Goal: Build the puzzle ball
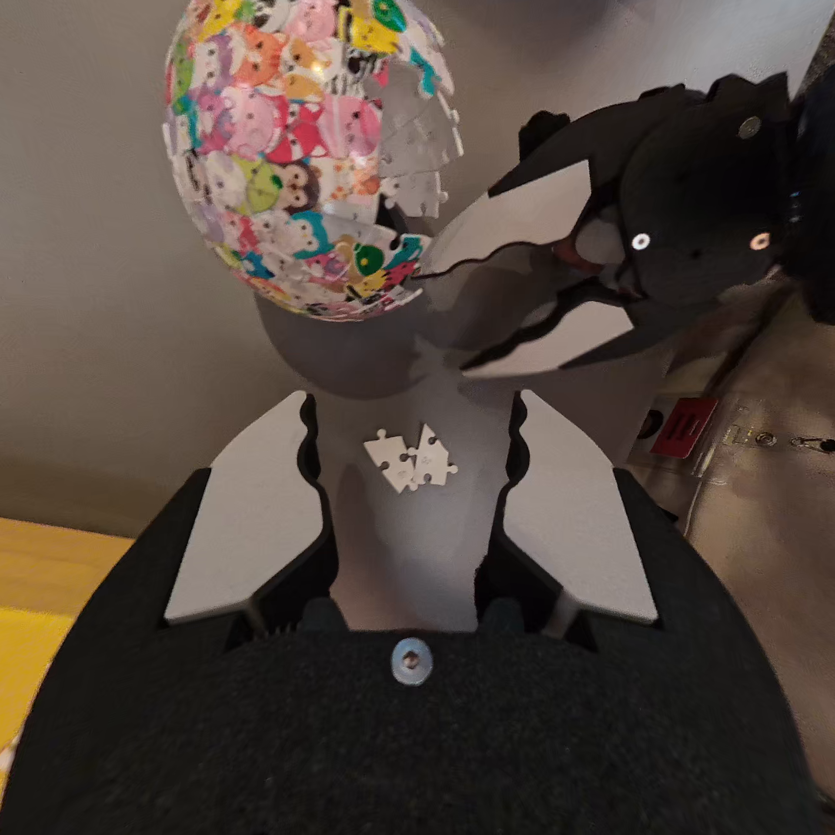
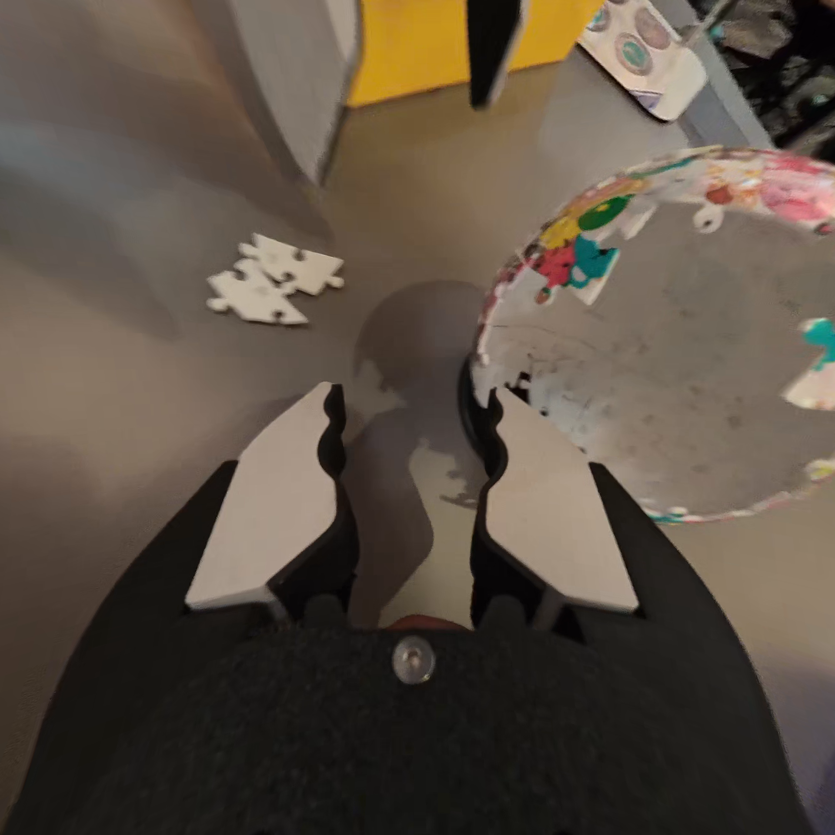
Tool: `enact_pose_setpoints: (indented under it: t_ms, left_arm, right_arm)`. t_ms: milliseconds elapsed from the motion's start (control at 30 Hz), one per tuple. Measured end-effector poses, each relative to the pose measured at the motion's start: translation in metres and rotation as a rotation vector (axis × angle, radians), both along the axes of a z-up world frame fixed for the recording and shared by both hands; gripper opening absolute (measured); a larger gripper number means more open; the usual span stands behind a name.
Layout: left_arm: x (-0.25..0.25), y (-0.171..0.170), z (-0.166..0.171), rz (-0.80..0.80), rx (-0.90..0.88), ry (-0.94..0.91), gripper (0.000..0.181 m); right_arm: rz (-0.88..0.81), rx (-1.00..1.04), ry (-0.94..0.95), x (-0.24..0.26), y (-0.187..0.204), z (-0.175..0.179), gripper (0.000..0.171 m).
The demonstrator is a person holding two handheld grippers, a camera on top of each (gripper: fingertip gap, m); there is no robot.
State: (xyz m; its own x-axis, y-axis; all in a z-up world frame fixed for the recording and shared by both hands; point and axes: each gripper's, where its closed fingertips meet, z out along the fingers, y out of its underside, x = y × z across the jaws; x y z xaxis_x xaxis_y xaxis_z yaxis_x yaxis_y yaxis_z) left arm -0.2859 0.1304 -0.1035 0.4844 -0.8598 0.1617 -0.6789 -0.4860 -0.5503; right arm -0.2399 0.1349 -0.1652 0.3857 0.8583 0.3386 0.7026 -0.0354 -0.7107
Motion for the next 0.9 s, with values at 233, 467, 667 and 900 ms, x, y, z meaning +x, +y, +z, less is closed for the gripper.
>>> enact_pose_setpoints:
  t_ms: [233,467,667,900]
  left_arm:
    - [-0.03,0.018,0.025,0.092,0.076,-0.077,0.075]
    - [-0.03,0.019,0.025,0.116,0.094,-0.127,0.074]
    - [-0.024,0.018,0.015,0.103,0.078,-0.105,0.075]
    - [-0.012,0.019,0.012,0.08,0.06,-0.128,0.074]
  right_arm:
    - [-0.13,0.2,-0.141,0.004,0.026,-0.006,0.032]
    - [-0.222,0.215,-0.214,0.007,0.042,-0.019,0.014]
    - [-0.216,0.175,-0.189,0.008,0.043,-0.014,0.004]
    - [-0.179,0.101,-0.188,0.009,0.041,-0.015,0.005]
